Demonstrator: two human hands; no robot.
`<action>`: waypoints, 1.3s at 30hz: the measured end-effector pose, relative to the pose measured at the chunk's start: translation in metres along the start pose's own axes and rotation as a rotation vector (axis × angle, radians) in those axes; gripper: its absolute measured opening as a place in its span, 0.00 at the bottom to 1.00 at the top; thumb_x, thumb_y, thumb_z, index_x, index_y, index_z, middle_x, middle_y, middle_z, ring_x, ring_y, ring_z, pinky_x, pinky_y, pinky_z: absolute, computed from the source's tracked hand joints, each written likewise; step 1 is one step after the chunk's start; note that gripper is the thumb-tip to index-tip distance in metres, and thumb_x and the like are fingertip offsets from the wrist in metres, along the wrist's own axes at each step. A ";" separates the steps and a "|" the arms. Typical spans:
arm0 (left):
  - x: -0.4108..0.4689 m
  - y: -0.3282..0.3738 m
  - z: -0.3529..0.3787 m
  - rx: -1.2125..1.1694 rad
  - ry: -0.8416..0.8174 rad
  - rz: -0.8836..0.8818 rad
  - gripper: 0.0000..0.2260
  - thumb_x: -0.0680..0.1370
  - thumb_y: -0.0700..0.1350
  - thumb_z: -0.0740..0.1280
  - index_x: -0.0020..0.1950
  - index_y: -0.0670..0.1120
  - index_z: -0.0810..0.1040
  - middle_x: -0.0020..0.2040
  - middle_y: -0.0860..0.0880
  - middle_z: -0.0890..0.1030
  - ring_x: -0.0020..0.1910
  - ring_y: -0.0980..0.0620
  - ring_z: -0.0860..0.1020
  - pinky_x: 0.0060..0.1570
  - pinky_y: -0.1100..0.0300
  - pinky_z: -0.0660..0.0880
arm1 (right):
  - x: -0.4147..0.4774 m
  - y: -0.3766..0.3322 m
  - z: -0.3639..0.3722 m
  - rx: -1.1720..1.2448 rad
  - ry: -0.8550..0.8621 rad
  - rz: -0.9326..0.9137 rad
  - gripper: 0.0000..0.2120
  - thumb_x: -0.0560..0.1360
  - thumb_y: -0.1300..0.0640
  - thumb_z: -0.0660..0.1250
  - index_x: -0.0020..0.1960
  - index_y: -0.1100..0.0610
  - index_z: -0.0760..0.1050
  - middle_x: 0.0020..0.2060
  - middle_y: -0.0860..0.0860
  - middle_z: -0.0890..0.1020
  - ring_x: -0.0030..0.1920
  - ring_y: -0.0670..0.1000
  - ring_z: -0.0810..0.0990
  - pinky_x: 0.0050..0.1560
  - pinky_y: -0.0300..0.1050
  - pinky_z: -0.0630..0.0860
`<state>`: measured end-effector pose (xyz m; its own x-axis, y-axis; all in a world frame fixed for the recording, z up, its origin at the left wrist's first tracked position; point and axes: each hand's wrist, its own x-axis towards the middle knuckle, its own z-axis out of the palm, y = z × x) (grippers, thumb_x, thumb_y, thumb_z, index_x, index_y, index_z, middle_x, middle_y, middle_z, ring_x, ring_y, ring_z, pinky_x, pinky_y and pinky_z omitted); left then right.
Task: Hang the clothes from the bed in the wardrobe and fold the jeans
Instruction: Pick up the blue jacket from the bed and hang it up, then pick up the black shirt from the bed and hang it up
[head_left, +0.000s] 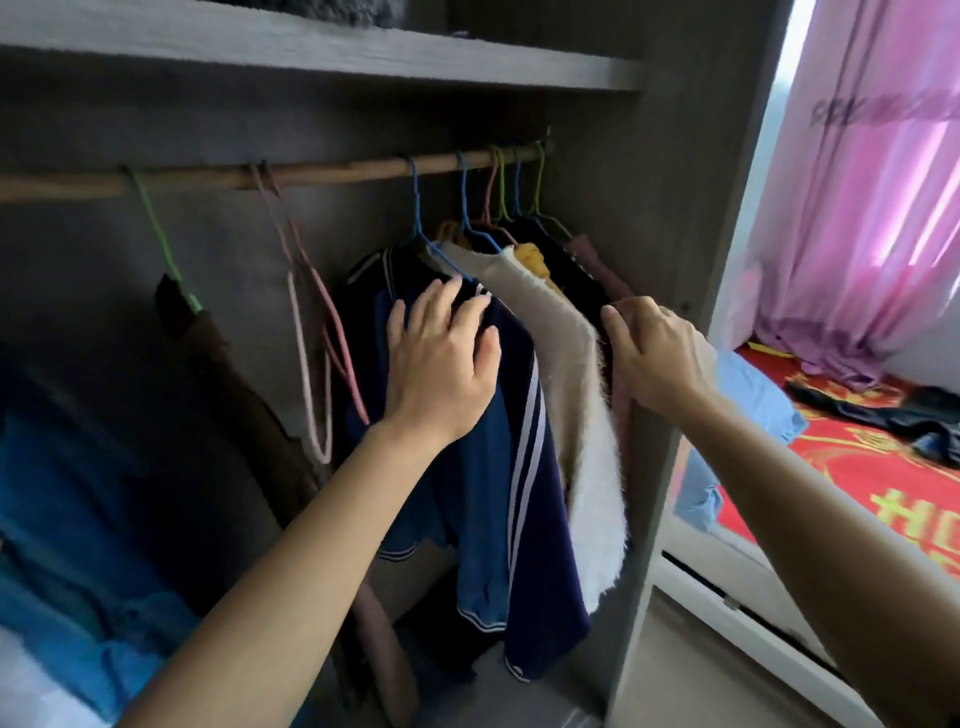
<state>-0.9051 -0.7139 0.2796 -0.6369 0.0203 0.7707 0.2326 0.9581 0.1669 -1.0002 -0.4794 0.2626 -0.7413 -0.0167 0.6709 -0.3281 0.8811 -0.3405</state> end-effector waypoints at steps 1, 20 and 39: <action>0.002 0.014 0.007 -0.011 -0.017 0.021 0.19 0.82 0.51 0.57 0.71 0.47 0.72 0.75 0.43 0.67 0.76 0.45 0.62 0.74 0.39 0.56 | -0.004 0.014 -0.007 0.015 0.013 0.019 0.24 0.80 0.33 0.50 0.61 0.47 0.74 0.55 0.54 0.82 0.55 0.62 0.80 0.47 0.51 0.74; -0.050 0.487 0.290 -0.446 -0.454 0.277 0.28 0.81 0.58 0.52 0.79 0.47 0.60 0.80 0.42 0.55 0.78 0.43 0.54 0.73 0.39 0.54 | -0.195 0.473 -0.235 -0.372 -0.114 0.581 0.23 0.82 0.43 0.57 0.71 0.54 0.67 0.63 0.57 0.77 0.53 0.62 0.81 0.44 0.52 0.74; 0.035 0.733 0.630 -0.486 -0.791 0.508 0.30 0.82 0.61 0.51 0.80 0.49 0.51 0.81 0.43 0.49 0.79 0.43 0.50 0.75 0.41 0.51 | -0.160 0.807 -0.252 -0.559 -0.361 1.041 0.22 0.80 0.49 0.60 0.71 0.54 0.64 0.67 0.56 0.71 0.60 0.62 0.78 0.54 0.55 0.75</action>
<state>-1.2199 0.1692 0.0419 -0.6389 0.7345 0.2287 0.7640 0.5710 0.3006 -0.9991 0.3533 0.0464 -0.6478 0.7618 -0.0014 0.7442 0.6324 -0.2152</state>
